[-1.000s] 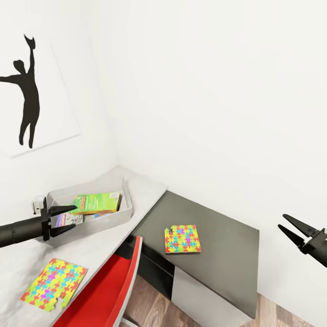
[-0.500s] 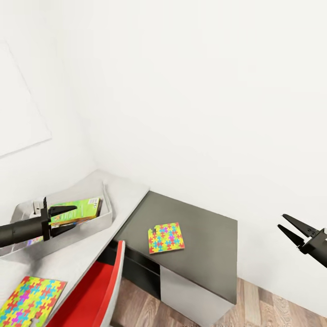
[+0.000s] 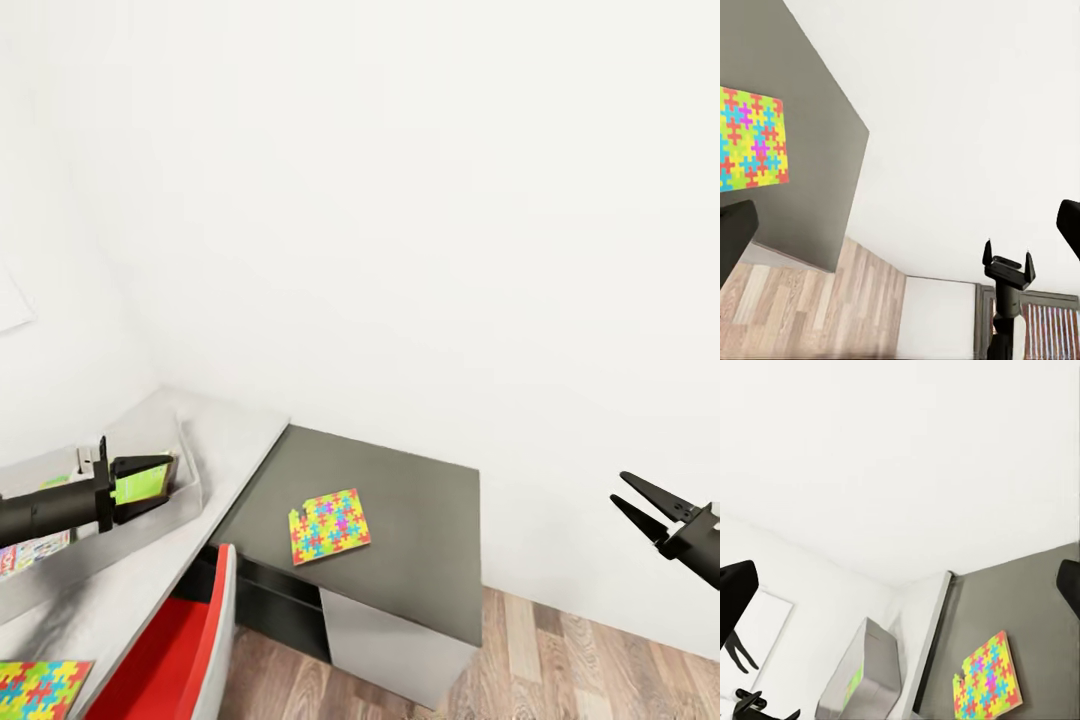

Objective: Put all the toys in the child's room - the three board games (two on the bed and one on the table), the two jigsaw puzzles on the table, and the tennis ball on the table - inside the toy box on the table in the child's room.

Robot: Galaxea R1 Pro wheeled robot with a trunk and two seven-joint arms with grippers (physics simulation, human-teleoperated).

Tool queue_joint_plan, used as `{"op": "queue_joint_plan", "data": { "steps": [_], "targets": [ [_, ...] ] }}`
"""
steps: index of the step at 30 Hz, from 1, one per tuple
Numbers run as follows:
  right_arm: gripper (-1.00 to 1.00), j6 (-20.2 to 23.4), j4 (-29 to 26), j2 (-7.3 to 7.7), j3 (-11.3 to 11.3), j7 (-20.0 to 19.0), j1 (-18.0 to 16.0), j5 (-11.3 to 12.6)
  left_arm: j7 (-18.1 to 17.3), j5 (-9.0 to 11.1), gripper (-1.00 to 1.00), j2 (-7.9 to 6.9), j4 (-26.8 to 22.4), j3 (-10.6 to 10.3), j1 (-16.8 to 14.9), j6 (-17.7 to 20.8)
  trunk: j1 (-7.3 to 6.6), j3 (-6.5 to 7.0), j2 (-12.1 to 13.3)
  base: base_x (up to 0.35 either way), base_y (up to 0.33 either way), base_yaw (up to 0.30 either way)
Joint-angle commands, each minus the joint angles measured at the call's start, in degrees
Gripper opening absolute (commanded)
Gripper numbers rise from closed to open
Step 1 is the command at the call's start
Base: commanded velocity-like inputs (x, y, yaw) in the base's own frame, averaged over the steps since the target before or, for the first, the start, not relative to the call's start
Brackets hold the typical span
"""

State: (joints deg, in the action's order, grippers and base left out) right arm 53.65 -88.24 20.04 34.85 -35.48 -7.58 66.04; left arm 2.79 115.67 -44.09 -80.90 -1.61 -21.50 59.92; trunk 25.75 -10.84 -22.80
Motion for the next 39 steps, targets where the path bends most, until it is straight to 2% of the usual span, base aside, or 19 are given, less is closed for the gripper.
{"op": "queue_joint_plan", "data": {
  "steps": [1, 5, 7, 8, 9, 13, 15, 19, 21, 23, 24, 26, 27, 29, 30, 31, 32, 34, 39],
  "targets": [
    [1.00, 0.3, 0.0, 0.00, 0.0, -0.2, -0.1, -0.1, 0.4, 0.3, 1.00, 0.01, 0.0, -0.1, -0.1, 0.1, 0.03, -0.12, -0.1, 0.000, 0.000, -0.279],
    [1.00, -0.1, -0.1, -0.01, 0.0, 0.0, -0.1, -0.3, 0.7, -3.1, 1.00, 0.28, 0.0, -0.1, -0.1, 0.0, 0.03, -0.12, -0.1, 0.000, 0.000, -0.279],
    [1.00, -0.1, -0.1, -0.05, 0.0, 0.4, -0.1, -1.3, 0.7, -7.2, 1.00, 0.60, 0.0, -0.1, -0.4, -0.1, 0.03, -0.12, -0.1, 0.000, 0.000, -0.278],
    [1.00, -0.2, -0.1, -0.05, 0.0, 0.6, -0.1, -1.7, 0.7, -8.3, 1.00, 0.81, 0.0, -0.1, -0.4, -0.1, 0.03, -0.12, -0.1, 0.000, 0.000, -0.277],
    [1.00, -0.2, -0.1, -0.07, 0.0, 1.0, -0.1, -2.7, 0.7, -10.0, 1.00, 1.40, 0.0, -0.1, -0.6, -0.2, 0.03, -0.12, -0.1, 0.000, 0.000, -0.276],
    [1.00, -0.4, 0.0, -0.14, 0.0, 2.5, -0.1, -6.7, 1.0, -13.2, 1.00, 4.11, 0.0, 0.0, -1.1, -0.3, 0.03, -0.12, -0.1, 0.000, 0.000, -0.275],
    [1.00, -0.5, 0.0, -0.16, -0.1, 3.2, -0.1, -8.0, 1.8, -14.0, 1.00, 4.87, 0.0, 0.0, -1.2, -0.3, 0.03, -0.12, -0.1, 0.000, 0.000, -0.275],
    [1.00, -0.7, 0.1, -0.17, -0.8, 6.0, -0.1, -9.3, 5.5, -17.5, 1.00, 6.78, 0.0, 0.0, -1.9, -0.4, 0.03, -0.12, -0.1, 0.000, 0.000, -0.270],
    [1.00, -1.5, 0.0, -0.17, -1.1, 8.1, -0.1, -9.4, 7.4, -19.5, 1.00, 8.65, 0.0, 0.0, -2.9, -0.5, 0.03, -0.12, -0.1, 0.000, 0.000, -0.253],
    [1.00, -3.3, 0.0, -0.17, -2.5, 11.5, -0.1, -9.4, 10.7, -23.1, 1.00, 12.80, 0.5, 0.0, -5.2, -0.5, 0.03, -0.12, -0.1, 0.000, 0.000, -0.231],
    [1.00, -3.8, 0.0, -0.17, -3.0, 12.4, -0.1, -9.4, 11.8, -24.4, 1.00, 14.13, 0.9, -0.1, -6.0, -0.5, 0.03, -0.12, -0.1, 0.000, 0.000, -0.219],
    [1.00, -5.3, 0.0, -0.17, -5.1, 15.9, -0.1, -9.5, 17.2, -31.0, 1.00, 20.08, 3.6, -0.3, -9.9, -0.3, 0.03, -0.12, -0.1, 0.000, 0.000, -0.191],
    [1.00, -5.5, 0.0, -0.18, -5.6, 16.7, -0.1, -9.5, 18.7, -33.0, 1.00, 21.59, 4.6, -0.3, -10.9, -0.3, 0.03, -0.12, -0.1, 0.000, 0.000, -0.166],
    [1.00, -6.2, -0.2, -0.18, -7.2, 19.3, -0.1, -9.5, 23.3, -41.6, 1.00, 27.19, 10.0, -0.4, -14.9, -0.3, 0.03, -0.12, -0.1, 0.000, 0.000, -0.101],
    [1.00, -6.3, -0.2, -0.18, -7.5, 19.8, -0.1, -9.5, 24.0, -43.5, 1.00, 28.34, 11.4, -0.4, -15.7, -0.3, 0.03, -0.12, -0.1, 0.000, 0.000, -0.063],
    [1.00, -6.4, -0.2, -0.18, -8.0, 20.6, -0.1, -9.6, 25.0, -47.0, 1.00, 30.33, 14.1, -0.4, -17.0, -0.4, 0.03, -0.12, -0.1, 0.000, 0.000, -0.041],
    [1.00, -6.5, -0.3, -0.18, -8.2, 20.9, -0.1, -9.6, 25.3, -48.7, 1.00, 31.20, 15.4, -0.4, -17.5, -0.4, 0.03, -0.12, -0.1, 0.000, 0.000, -0.032],
    [1.00, -6.6, -0.3, -0.18, -8.8, 21.9, -0.1, -9.6, 26.2, -53.7, 1.00, 33.85, 20.3, -0.4, -18.6, -1.8, 0.03, -0.12, -0.1, 0.000, 0.000, -0.017],
    [1.00, -6.6, -0.3, -0.18, -9.2, 22.5, -0.1, -9.7, 26.8, -59.2, 1.00, 35.28, 28.0, -0.6, -19.4, -10.5, 0.03, -0.12, -0.1, 0.000, 0.000, -0.005]
  ]
}}
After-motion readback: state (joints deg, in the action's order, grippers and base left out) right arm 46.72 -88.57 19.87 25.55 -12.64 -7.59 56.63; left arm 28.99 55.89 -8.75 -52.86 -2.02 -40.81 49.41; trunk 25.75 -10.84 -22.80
